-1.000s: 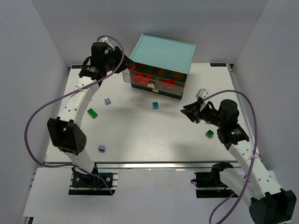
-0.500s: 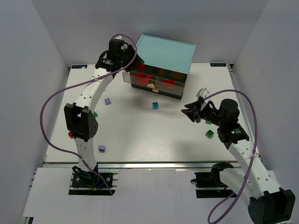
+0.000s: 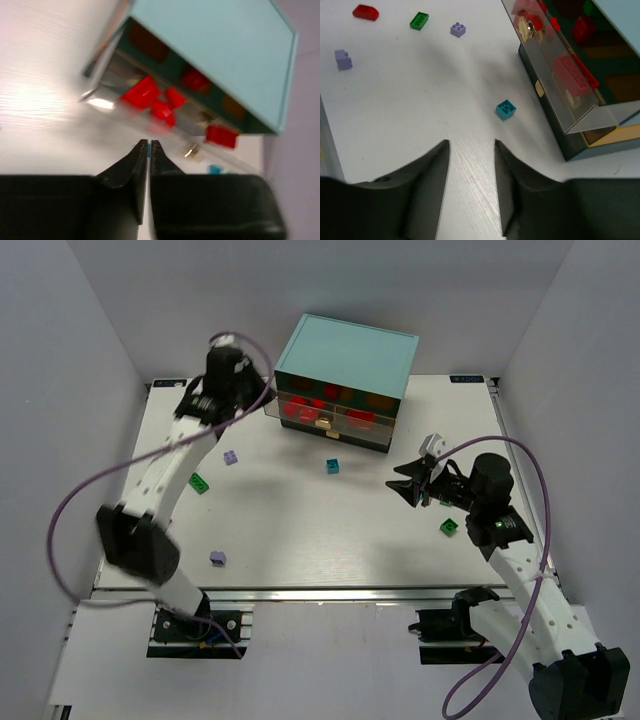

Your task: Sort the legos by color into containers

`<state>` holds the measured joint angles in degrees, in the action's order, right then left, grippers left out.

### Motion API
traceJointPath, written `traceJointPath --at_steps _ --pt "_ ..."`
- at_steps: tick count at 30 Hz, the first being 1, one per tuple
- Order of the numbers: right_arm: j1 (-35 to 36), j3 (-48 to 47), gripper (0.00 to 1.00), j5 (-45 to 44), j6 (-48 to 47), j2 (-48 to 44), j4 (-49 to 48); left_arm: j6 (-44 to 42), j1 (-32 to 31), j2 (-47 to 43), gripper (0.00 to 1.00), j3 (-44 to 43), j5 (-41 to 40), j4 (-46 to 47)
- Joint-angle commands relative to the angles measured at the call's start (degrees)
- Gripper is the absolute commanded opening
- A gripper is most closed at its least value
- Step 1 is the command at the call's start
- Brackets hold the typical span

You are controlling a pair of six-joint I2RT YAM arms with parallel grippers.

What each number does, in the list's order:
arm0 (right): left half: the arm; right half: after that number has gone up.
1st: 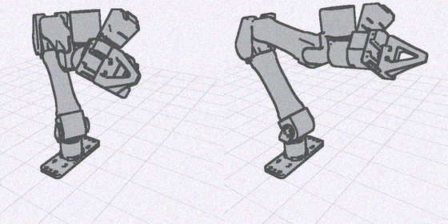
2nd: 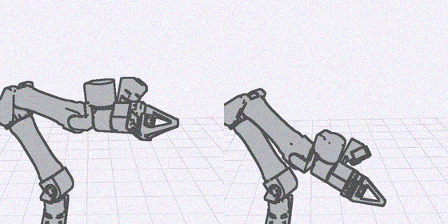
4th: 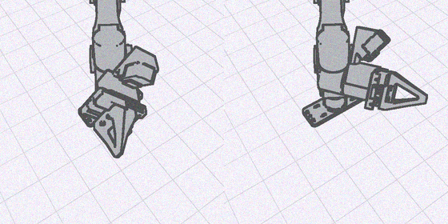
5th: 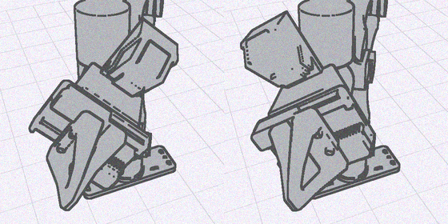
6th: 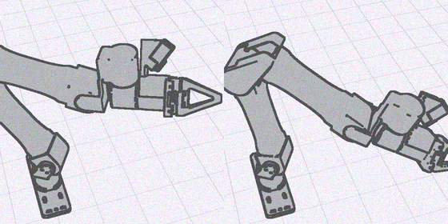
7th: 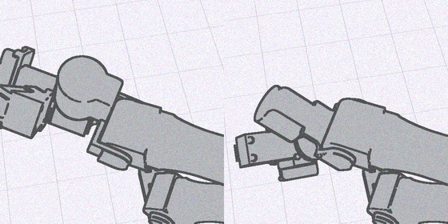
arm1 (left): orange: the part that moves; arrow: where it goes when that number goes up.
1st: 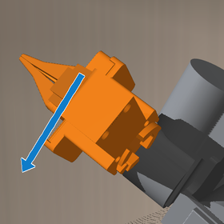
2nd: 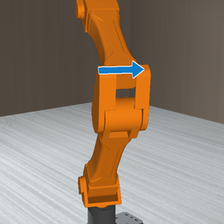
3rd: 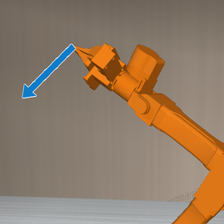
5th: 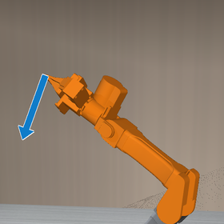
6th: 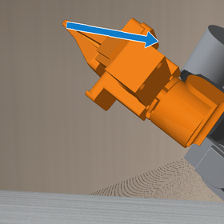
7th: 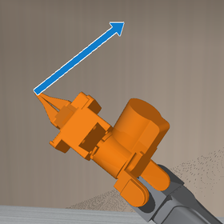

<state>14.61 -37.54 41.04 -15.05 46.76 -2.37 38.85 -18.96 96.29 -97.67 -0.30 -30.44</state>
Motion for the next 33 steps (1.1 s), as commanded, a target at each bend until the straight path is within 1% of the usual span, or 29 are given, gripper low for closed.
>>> traceJointPath --at_steps 1,2,3,4,5,6,7,8,9,10,11,12,13,14,16,17,20,23,24,26,27,28,30,31,33 --pt "-0.1 -0.2 0.39 4.1 -2.5 -1.1 -1.1 -4.0 0.8 -20.5 0.13 16.0 -10.0 6.1" --pt "-0.1 -0.4 0.13 3.5 -2.7 -0.8 -0.7 -4.1 0.8 -27.0 0.07 19.1 -12.2 3.9" --pt "0.1 -1.0 0.00 3.1 -2.8 -0.6 0.2 -4.0 1.3 -29.7 0.03 22.1 -14.7 2.5" --pt "0.3 -1.4 0.00 2.3 -2.7 -0.4 0.3 -4.0 1.3 -32.2 0.00 24.7 -16.1 1.0" --pt "0.6 -1.7 0.00 1.1 -2.6 -0.1 0.8 -3.2 1.3 -34.5 0.00 30.1 -16.9 -2.0" --pt "0.6 -2.2 0.00 0.7 -2.4 0.3 1.2 -1.9 1.8 -38.7 0.00 32.9 -17.6 -3.1" --pt "0.7 -2.4 0.00 0.5 -2.4 0.9 1.3 0.2 1.8 -40.5 0.00 35.3 -19.5 -4.4" --pt "0.9 -2.4 0.00 -0.2 -2.3 1.3 1.4 1.5 2.4 -42.1 0.00 39.9 -20.6 -6.4" --pt "0.9 -2.4 0.00 -0.5 -2.2 1.6 1.5 2.5 2.4 -44.2 0.01 41.8 -22.1 -7.3" --pt "1.1 -2.5 0.00 -1.0 -2.4 2.2 1.6 5.2 3.0 -44.8 0.20 43.2 -25.4 -8.7" --pt "0.9 -2.4 0.00 -1.8 -2.4 2.5 1.6 6.3 3.8 -44.9 0.36 44.5 -26.7 -10.8" --pt "0.9 -2.5 0.00 -2.0 -2.5 2.6 1.5 6.8 4.5 -44.7 0.54 46.4 -27.5 -11.1" --pt "0.9 -2.2 0.00 -2.3 -2.5 2.9 1.3 7.5 5.0 -43.3 0.70 46.9 -28.1 -11.9" --pt "0.9 -2.2 0.00 -2.4 -2.6 2.9 1.2 8.7 6.1 -42.1 0.88 47.2 -28.6 -13.3" --pt "0.7 -1.9 0.04 -2.4 -2.8 3.2 0.9 12.3 7.4 -37.9 0.95 46.7 -30.0 -15.2" --pt "0.9 -1.7 0.10 -2.5 -2.9 3.4 0.8 12.9 8.8 -36.6 0.98 46.5 -30.9 -15.9" --pt "0.8 -1.5 0.17 -2.5 -3.3 4.0 0.8 16.7 11.9 -32.2 0.98 46.3 -30.6 -15.4" --pt "0.8 -1.5 0.19 -2.7 -3.8 4.7 0.9 19.9 14.6 -28.9 0.98 46.3 -28.0 -14.0" --pt "0.9 -1.3 0.20 -2.6 -3.7 4.8 0.8 20.6 16.6 -28.3 0.95 46.6 -25.5 -13.2" --pt "0.6 -1.2 0.20 -2.9 -3.8 5.1 0.8 24.0 18.7 -26.9 0.92 47.3 -23.9 -11.8" --pt "0.6 -1.0 0.20 -3.0 -4.0 5.2 0.7 25.1 21.0 -26.0 0.90 47.7 -21.9 -11.2" --pt "0.6 -1.0 0.20 -3.1 -4.1 5.4 0.7 28.0 21.9 -25.5 0.87 48.0 -21.5 -11.0" --pt "0.6 -0.9 0.20 -3.5 -4.5 5.7 0.7 31.3 23.7 -25.0 0.84 48.9 -21.3 -10.2" --pt "0.5 -1.0 0.20 -3.8 -4.8 6.1 0.7 34.3 25.2 -25.1 0.82 49.5 -22.6 -10.3" --pt "0.4 -1.0 0.20 -3.9 -5.0 6.7 0.8 36.5 26.5 -24.9 0.80 49.9 -24.5 -10.1"
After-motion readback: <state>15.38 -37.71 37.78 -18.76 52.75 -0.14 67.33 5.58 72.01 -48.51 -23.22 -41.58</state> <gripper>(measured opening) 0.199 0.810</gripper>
